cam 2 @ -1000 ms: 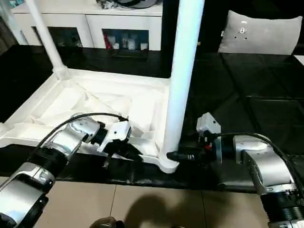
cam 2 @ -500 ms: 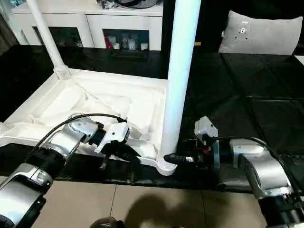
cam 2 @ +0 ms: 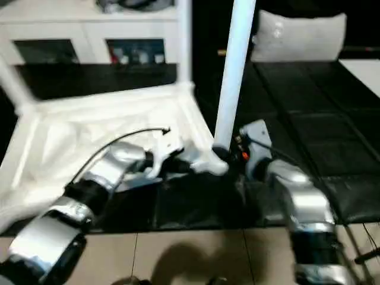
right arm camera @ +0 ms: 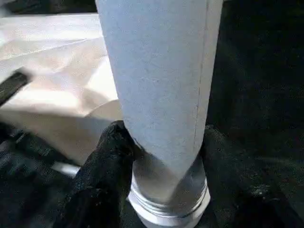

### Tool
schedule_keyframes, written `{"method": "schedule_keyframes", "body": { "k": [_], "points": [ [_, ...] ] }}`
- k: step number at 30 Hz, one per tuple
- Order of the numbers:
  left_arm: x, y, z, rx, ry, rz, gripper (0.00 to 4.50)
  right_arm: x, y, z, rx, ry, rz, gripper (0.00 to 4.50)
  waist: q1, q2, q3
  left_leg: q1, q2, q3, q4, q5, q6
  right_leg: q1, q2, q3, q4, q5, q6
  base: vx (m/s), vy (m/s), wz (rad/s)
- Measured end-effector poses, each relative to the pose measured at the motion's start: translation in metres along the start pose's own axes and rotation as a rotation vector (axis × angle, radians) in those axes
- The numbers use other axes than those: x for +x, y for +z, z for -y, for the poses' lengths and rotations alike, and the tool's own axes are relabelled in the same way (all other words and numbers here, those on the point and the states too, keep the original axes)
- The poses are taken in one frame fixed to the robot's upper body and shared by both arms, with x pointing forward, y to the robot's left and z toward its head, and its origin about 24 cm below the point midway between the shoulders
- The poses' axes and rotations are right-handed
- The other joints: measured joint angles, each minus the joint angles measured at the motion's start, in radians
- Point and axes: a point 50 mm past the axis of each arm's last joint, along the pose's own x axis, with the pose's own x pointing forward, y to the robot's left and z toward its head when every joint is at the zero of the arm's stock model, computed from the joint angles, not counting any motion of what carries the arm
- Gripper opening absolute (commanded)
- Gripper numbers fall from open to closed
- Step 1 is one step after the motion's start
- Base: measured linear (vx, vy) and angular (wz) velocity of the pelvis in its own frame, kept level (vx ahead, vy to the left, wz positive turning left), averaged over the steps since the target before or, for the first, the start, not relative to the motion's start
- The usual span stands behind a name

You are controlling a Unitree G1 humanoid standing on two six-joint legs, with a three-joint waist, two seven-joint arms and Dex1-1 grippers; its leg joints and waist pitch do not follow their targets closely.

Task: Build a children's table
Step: Rotate leg to tighten

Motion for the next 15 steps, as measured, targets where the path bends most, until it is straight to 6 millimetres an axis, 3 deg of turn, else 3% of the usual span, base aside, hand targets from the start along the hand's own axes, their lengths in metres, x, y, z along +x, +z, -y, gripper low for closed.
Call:
{"method": "schedule_keyframes", "body": {
  "k": [2, 4, 11, 15],
  "points": [
    [0.001, 0.001, 0.0, 0.006, 0.006, -0.002, 0.0, 0.0, 0.0, 0.0, -0.002, -0.006, 0.0, 2.58, 0.002, 0.0, 0.0, 0.0, 0.0, 0.0, -0.002, 0.0, 0.0, 0.0, 0.0, 0.0, 0.0, -0.001, 0.002, 0.0, 0.0, 0.0],
    [0.001, 0.001, 0.001, 0.007, 0.004, -0.001, 0.0, 0.0, 0.0, 0.0, -0.001, -0.004, 0.002, 2.58, 0.003, 0.001, 0.0, 0.0, 0.0, 0.0, -0.002, 0.0, 0.0, 0.0, 0.0, 0.0, 0.0, -0.002, 0.002, 0.0, 0.0, 0.0],
    [-0.001, 0.001, 0.001, 0.059, -0.023, -0.001, 0.0, -0.007, -0.001, 0.003, -0.019, 0.063, 0.007, 3.31, 0.006, 0.0, 0.0, -0.001, 0.0, 0.0, -0.002, 0.0, 0.0, 0.0, 0.0, 0.0, 0.0, -0.001, 0.001, 0.0, 0.0, 0.0],
    [-0.011, -0.007, 0.002, 0.1, -0.109, 0.009, 0.0, -0.023, -0.004, 0.008, -0.069, 0.182, -0.022, 3.53, 0.012, 0.001, 0.0, -0.001, 0.0, 0.0, -0.002, 0.0, 0.0, 0.0, 0.0, 0.0, 0.0, -0.001, 0.001, 0.0, 0.0, 0.0]
  ]
}}
